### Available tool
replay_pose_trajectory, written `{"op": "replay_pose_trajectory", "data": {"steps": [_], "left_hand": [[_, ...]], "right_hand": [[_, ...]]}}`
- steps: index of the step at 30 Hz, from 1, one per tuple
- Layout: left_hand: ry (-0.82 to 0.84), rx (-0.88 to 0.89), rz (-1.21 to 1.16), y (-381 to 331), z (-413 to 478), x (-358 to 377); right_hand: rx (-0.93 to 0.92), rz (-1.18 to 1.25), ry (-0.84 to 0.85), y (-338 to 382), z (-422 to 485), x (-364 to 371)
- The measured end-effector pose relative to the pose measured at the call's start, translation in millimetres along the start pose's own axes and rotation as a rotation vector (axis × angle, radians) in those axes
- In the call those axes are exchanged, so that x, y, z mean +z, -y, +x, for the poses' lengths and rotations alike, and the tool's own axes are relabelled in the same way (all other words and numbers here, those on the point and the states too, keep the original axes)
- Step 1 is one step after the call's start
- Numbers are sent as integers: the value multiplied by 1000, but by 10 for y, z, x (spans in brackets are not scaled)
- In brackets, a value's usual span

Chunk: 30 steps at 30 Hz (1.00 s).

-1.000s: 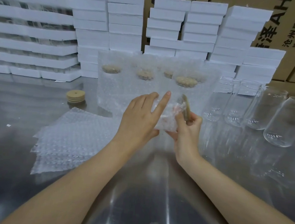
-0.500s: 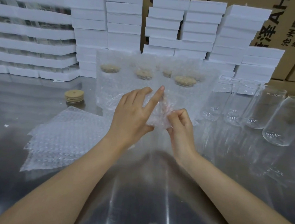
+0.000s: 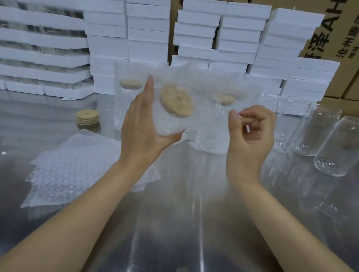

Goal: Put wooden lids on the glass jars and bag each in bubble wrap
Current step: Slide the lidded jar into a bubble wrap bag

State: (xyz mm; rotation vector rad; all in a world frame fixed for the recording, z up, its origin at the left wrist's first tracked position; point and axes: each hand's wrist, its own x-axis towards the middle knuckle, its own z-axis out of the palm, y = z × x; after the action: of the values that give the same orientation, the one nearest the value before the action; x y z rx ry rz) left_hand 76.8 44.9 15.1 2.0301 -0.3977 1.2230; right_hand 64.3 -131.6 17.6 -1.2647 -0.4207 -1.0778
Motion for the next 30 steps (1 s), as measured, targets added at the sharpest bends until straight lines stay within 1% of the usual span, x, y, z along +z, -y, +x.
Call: {"op": "replay_pose_trajectory", "data": {"steps": [1, 3, 5, 7, 9, 11, 13, 16, 18, 21, 25, 27, 30], "left_hand": [[-22, -79, -169, -20, -12, 1], [-34, -210, -443, -44, -17, 21], [46, -302, -582, -65, -4, 59], [129, -383, -670, -124, 12, 93], [164, -439, -746, -172, 14, 98], [185, -357, -716, -163, -6, 87], [192, -264, -654, -121, -25, 83], [155, -196, -494, -71, -27, 82], [229, -237, -502, -66, -30, 110], [398, -344, -677, -69, -63, 124], [488, -322, -738, -144, -103, 180], [451, -345, -729, -166, -127, 208], [338, -397, -727, -132, -116, 206]], "right_hand": [[100, -17, 39, 12, -12, 13], [282, -81, 203, 6, -52, 28], [412, -95, 413, -15, -99, 44], [478, -51, 599, -49, -133, 39], [529, 5, 692, -79, -165, 31], [562, 25, 689, -101, -176, 31], [538, -10, 633, -170, -200, 25], [498, -68, 584, -248, -255, 11], [471, -78, 530, -260, -293, 0], [431, -148, 430, -246, -274, 10], [415, -205, 416, -222, -237, 2], [409, -216, 458, -247, -248, -5], [418, -199, 531, -306, -270, -19]]}}
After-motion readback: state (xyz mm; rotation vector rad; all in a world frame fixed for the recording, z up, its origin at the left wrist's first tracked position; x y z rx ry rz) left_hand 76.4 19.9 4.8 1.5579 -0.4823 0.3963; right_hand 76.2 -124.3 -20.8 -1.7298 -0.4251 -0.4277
